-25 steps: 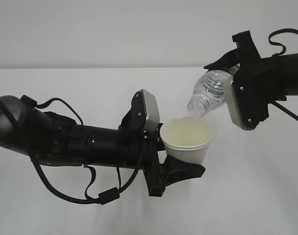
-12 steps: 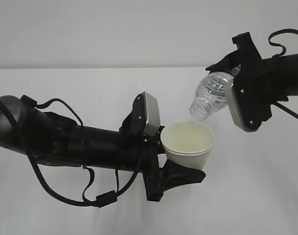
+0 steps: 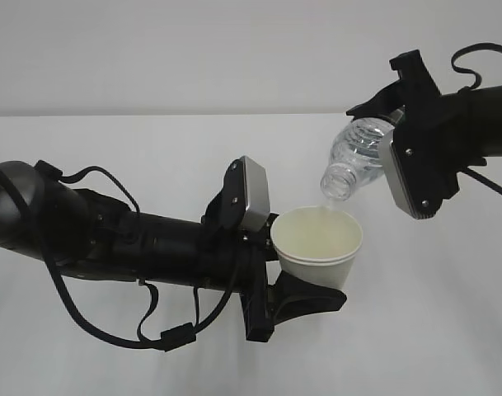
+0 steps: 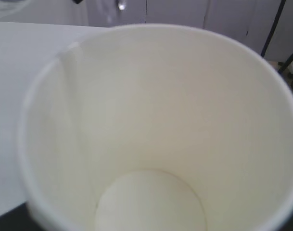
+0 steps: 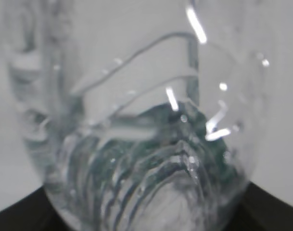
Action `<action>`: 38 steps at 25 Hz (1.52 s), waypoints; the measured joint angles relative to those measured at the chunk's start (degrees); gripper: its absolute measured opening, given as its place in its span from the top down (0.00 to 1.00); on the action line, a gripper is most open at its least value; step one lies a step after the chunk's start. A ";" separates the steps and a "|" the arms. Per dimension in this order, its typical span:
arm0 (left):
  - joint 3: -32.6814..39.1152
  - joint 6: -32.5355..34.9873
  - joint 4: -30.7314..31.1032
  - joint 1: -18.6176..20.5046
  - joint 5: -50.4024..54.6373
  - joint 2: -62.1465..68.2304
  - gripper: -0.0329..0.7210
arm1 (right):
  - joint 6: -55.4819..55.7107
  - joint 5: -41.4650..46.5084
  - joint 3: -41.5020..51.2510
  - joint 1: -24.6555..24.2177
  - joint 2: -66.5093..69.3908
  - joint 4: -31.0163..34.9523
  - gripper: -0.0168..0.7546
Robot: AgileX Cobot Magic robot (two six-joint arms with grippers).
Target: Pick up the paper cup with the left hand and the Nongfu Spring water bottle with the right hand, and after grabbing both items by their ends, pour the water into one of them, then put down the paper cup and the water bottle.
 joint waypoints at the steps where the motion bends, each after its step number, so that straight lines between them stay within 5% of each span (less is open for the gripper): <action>1: 0.00 0.00 0.00 0.00 0.00 0.00 0.34 | 0.00 0.00 -0.10 0.00 0.00 0.00 0.36; 38: 0.00 0.00 -0.85 0.00 0.11 0.00 0.35 | -0.13 2.69 -0.43 1.34 0.00 -2.86 0.36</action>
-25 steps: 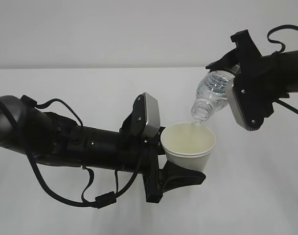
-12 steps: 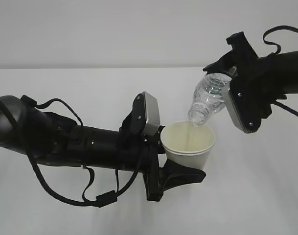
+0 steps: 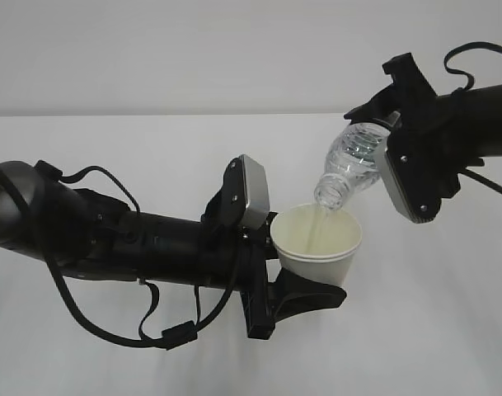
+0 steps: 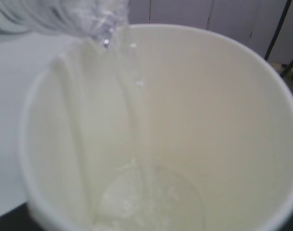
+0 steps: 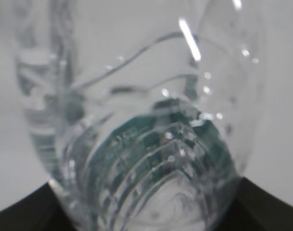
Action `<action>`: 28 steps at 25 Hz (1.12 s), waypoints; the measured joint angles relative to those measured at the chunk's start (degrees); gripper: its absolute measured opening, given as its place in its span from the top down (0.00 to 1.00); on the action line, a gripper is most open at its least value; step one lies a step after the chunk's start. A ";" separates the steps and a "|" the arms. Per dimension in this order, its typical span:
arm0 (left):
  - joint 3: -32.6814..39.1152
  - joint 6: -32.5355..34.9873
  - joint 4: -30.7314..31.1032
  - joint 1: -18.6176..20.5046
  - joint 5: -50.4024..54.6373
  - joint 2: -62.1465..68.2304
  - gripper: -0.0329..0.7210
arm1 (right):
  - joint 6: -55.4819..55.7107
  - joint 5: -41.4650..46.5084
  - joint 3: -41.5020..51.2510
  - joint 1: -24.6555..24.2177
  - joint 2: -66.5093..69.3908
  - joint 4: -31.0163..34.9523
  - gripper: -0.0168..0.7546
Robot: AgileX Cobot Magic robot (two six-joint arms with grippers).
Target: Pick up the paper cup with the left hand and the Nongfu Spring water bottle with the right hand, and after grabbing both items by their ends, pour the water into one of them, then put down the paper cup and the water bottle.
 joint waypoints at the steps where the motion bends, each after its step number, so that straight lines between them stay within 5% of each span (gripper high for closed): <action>1: 0.00 0.00 0.00 0.00 0.00 0.00 0.35 | 0.00 0.00 -0.11 0.00 0.00 0.00 0.36; 28: 0.00 0.10 0.00 0.00 1.30 0.00 0.35 | -0.13 0.11 -0.97 0.00 -0.12 -0.99 0.40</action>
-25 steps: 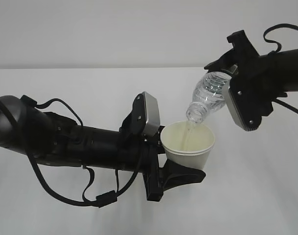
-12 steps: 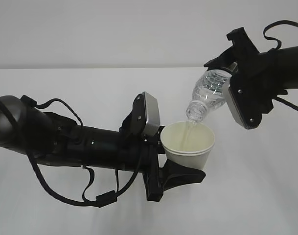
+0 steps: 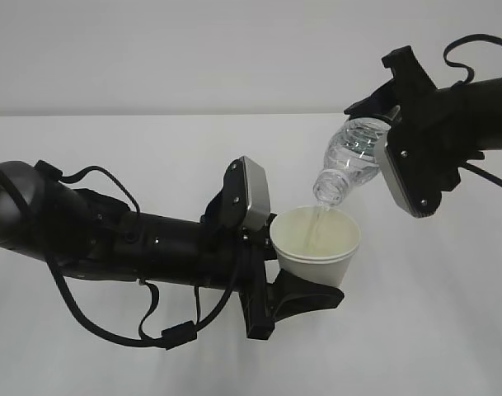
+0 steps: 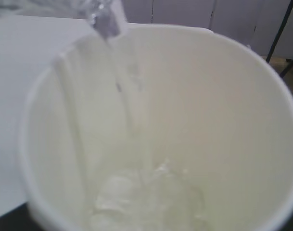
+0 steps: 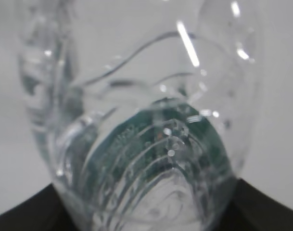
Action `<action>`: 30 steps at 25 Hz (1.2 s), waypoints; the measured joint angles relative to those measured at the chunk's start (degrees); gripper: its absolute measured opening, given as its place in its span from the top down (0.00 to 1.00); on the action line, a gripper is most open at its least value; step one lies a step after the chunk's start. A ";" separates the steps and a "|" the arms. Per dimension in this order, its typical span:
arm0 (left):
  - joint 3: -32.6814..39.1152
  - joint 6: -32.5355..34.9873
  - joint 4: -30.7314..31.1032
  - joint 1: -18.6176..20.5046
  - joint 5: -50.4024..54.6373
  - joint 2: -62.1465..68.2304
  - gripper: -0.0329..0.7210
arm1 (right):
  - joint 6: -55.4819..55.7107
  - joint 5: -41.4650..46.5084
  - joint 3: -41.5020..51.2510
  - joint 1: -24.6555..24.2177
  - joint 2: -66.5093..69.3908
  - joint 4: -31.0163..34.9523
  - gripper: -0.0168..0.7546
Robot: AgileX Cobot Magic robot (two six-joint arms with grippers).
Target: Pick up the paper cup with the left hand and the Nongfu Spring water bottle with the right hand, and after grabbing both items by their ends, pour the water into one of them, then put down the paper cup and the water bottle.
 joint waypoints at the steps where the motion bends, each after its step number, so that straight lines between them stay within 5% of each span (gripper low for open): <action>1: 0.00 0.00 0.00 0.00 0.00 0.00 0.35 | 0.00 0.00 0.00 0.00 0.00 0.00 0.40; 30: 0.00 3.56 -1.51 0.00 0.30 0.00 0.35 | -0.04 0.00 -0.05 0.00 0.00 0.00 0.40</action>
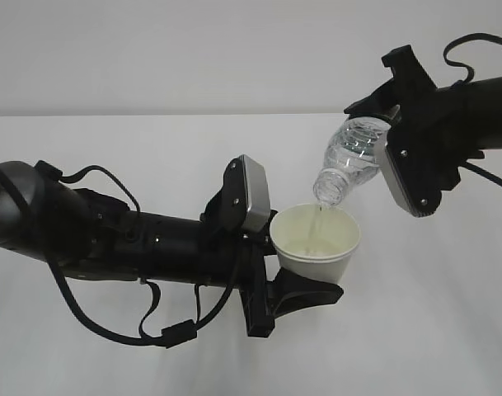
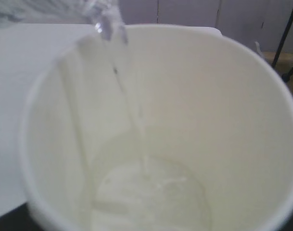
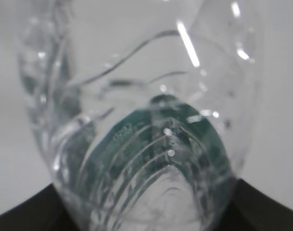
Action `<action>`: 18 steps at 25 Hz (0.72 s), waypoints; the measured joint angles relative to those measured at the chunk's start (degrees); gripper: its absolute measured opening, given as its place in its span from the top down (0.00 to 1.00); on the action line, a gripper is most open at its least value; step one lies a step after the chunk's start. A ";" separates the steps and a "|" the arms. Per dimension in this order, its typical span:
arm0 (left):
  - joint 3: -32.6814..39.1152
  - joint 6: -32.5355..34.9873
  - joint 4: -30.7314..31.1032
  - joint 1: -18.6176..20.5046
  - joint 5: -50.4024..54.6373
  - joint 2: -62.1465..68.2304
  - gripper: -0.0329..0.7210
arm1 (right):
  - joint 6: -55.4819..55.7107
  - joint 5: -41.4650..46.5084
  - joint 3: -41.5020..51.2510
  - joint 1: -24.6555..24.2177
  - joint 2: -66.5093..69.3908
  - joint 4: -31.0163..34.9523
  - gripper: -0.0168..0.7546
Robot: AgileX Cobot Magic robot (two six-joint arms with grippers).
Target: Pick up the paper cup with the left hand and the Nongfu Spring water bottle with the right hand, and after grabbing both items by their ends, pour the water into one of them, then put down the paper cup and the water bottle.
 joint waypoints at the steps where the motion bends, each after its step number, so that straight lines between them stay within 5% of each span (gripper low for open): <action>1: 0.00 0.00 -0.11 0.00 0.00 0.00 0.35 | 0.00 0.00 -0.09 0.00 0.00 0.00 0.40; 18: 0.00 0.14 -1.12 0.00 2.07 0.00 0.35 | -0.09 0.00 -1.04 0.00 -0.47 0.00 0.40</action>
